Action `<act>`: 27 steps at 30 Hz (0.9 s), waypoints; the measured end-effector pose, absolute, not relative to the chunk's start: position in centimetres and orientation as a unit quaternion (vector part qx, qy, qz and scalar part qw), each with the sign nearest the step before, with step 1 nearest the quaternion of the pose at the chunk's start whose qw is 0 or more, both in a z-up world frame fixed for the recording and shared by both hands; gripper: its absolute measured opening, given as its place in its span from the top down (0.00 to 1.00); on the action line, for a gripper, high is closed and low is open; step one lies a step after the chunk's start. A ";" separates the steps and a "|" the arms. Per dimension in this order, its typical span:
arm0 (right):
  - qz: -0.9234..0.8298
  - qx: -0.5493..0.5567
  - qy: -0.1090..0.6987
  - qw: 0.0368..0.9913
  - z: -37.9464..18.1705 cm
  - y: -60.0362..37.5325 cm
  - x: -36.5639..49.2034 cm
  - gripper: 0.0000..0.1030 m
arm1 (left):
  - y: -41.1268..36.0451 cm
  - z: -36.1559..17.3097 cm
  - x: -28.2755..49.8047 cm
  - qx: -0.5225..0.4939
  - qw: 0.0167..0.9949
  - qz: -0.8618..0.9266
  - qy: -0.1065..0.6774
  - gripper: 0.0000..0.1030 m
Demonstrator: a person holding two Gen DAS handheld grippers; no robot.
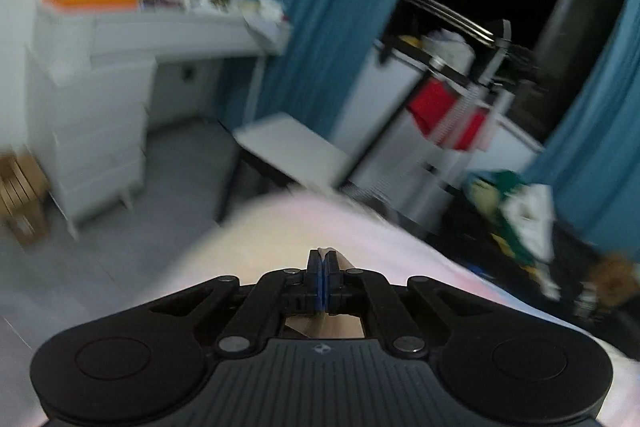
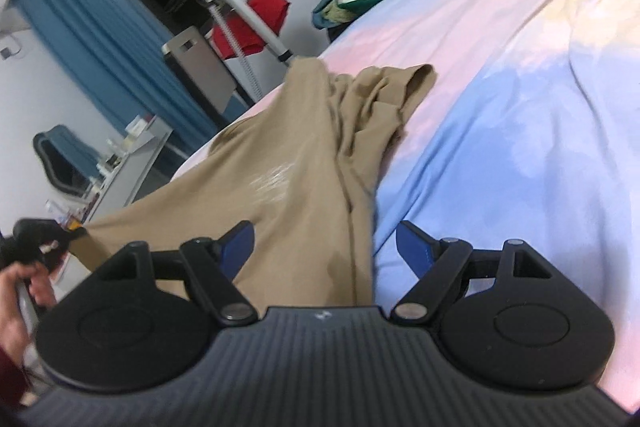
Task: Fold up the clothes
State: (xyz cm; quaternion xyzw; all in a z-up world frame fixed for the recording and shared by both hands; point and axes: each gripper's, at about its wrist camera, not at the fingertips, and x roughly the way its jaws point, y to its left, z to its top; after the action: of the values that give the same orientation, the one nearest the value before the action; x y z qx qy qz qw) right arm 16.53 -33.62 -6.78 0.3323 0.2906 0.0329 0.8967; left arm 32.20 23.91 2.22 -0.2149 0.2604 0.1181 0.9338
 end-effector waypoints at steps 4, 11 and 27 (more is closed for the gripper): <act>0.012 0.333 0.292 0.897 -7.8 -34.3 18.0 0.22 | 24.7 3.6 38.0 -0.161 0.934 0.180 0.263 0.99; 0.007 0.325 0.284 0.902 -9.4 -34.7 20.1 0.22 | 23.4 -2.9 45.4 -0.119 0.928 0.196 0.292 0.97; 0.022 0.312 0.230 0.921 -7.7 -34.5 19.2 0.78 | 9.9 -2.0 24.8 -0.108 0.941 -0.016 0.321 0.51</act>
State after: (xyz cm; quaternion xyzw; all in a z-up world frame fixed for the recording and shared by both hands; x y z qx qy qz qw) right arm 19.17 -34.55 -7.65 0.3123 0.2303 0.0217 0.9214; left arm 24.78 9.94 -1.96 -0.1079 0.3207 -0.0159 0.9409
